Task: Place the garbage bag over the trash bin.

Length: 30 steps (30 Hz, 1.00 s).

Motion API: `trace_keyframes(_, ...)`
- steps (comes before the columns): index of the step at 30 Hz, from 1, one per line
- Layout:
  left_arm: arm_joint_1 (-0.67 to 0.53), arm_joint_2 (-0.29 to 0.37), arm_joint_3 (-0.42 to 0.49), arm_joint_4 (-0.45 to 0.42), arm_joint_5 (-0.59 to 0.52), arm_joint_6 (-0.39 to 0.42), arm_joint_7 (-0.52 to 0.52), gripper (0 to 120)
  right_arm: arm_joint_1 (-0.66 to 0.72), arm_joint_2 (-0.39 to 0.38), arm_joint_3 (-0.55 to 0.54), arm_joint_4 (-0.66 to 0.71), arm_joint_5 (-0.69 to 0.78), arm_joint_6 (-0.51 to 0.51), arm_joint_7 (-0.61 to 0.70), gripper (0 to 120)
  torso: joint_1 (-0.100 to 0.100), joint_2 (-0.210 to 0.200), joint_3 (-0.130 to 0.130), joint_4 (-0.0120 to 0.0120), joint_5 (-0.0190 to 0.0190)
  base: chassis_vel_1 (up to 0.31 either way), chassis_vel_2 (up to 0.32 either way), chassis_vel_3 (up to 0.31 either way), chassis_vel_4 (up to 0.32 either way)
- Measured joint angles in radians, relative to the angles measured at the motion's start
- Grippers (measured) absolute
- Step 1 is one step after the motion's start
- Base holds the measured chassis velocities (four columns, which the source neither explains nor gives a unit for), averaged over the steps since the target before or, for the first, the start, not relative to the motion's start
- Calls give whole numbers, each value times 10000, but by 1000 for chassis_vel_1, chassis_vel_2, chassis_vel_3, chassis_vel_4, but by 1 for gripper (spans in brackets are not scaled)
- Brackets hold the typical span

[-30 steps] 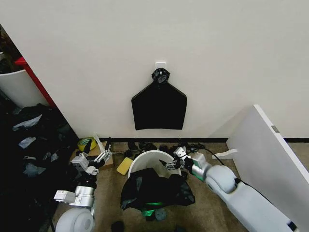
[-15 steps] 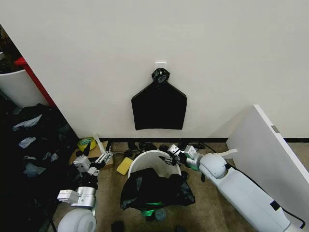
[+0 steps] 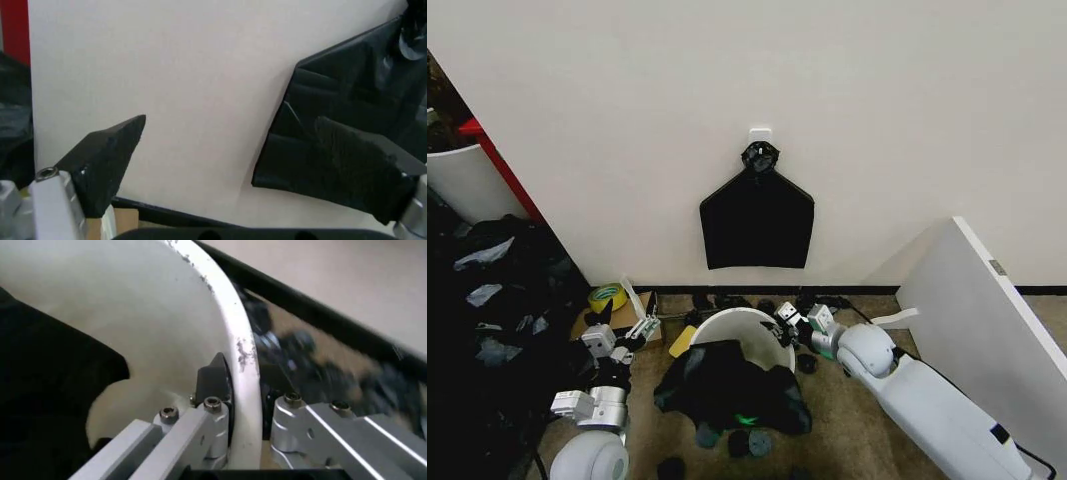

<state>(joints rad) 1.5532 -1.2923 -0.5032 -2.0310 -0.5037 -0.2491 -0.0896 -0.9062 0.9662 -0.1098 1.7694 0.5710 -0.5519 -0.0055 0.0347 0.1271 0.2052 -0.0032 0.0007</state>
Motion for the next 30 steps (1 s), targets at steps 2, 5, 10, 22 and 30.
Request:
trace_keyframes(2,-18,-3,20,13,-2,6,-24,100,-333,-85,-32,551,1116,70,1669,2,0,0,-1,-3,-2,0,0,0,0)
trace_keyframes(5,-40,-9,50,38,-4,20,-49,100,-807,-79,-69,1269,2672,602,4050,2,0,0,0,-2,-2,0,0,0,0)
trace_keyframes(10,-105,-30,172,70,3,42,-104,100,-2121,516,524,2420,4775,2126,8112,1,0,0,-1,0,-1,0,0,0,0)
trace_keyframes(22,-124,-78,391,31,87,91,-191,100,-3682,2147,1005,2567,4025,4696,10288,1,0,1,-1,0,-1,0,0,0,0)
trace_keyframes(30,-44,-9,355,-31,89,79,-249,100,-4118,2458,1047,2285,3268,5551,9655,1,0,0,-1,-1,0,0,0,0,0)
